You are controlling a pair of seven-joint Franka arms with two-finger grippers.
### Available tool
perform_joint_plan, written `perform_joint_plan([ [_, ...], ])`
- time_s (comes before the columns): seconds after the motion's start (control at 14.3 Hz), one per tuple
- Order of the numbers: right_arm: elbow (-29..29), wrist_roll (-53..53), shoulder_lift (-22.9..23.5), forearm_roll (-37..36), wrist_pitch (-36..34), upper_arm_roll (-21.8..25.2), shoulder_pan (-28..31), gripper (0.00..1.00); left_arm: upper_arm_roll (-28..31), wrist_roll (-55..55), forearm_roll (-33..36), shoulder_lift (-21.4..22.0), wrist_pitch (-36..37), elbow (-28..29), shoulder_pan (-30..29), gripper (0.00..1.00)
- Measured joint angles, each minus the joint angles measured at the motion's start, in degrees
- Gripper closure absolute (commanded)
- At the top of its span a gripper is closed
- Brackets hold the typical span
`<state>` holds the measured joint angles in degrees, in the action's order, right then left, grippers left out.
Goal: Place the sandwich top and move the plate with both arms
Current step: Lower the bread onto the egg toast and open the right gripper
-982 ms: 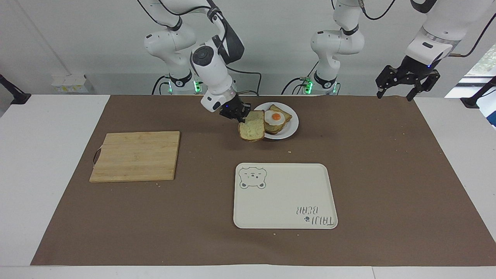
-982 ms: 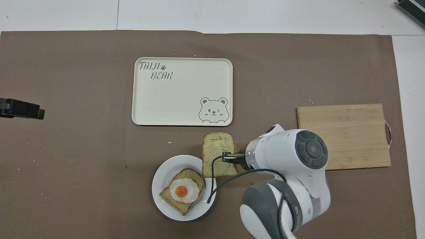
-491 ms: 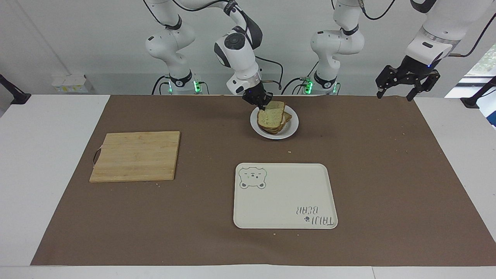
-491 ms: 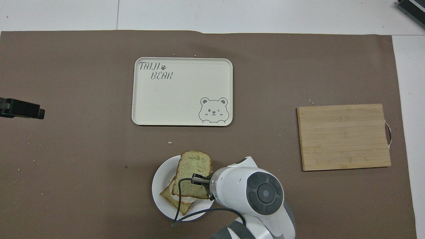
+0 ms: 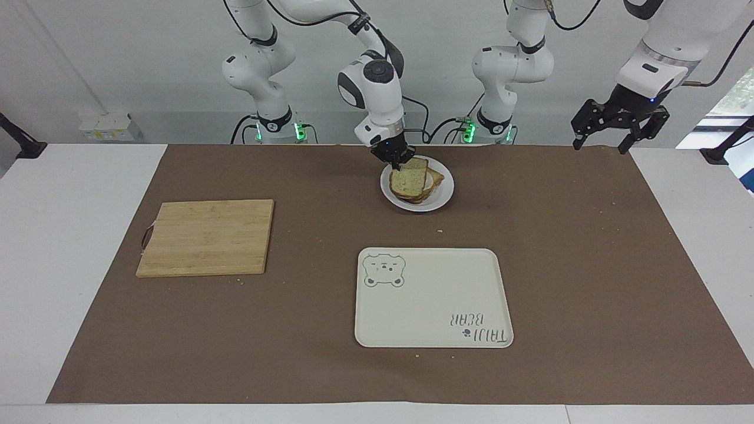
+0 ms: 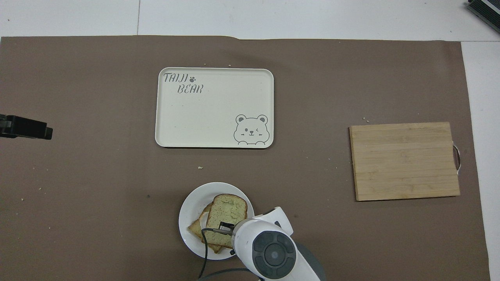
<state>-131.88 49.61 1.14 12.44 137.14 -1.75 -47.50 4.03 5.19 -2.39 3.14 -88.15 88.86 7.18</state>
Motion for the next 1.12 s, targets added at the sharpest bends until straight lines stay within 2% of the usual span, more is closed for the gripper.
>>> perform_joint_plan([
  [0.42,0.0,-13.0,0.4,0.2,0.2,0.3,0.1,1.00,0.0,0.0,0.0,0.0,-0.1,0.0,0.0,0.00],
  [0.77,0.0,-12.5,0.4,8.3,0.7,0.3,0.2,1.00,0.0,0.0,0.0,0.0,-0.2,0.0,0.0,0.00],
  [0.98,0.1,-8.2,0.6,10.7,3.6,0.3,-0.1,0.97,0.0,0.0,0.0,0.0,-0.2,0.0,0.0,0.00],
  [1.05,0.2,-6.8,0.7,10.8,3.7,0.3,-0.1,0.60,0.0,0.0,0.0,0.0,-0.2,0.0,0.0,0.00],
  [1.12,0.2,-6.0,0.8,10.8,3.7,0.2,-0.1,0.01,0.0,0.0,0.0,0.0,-0.2,0.0,0.0,0.00],
])
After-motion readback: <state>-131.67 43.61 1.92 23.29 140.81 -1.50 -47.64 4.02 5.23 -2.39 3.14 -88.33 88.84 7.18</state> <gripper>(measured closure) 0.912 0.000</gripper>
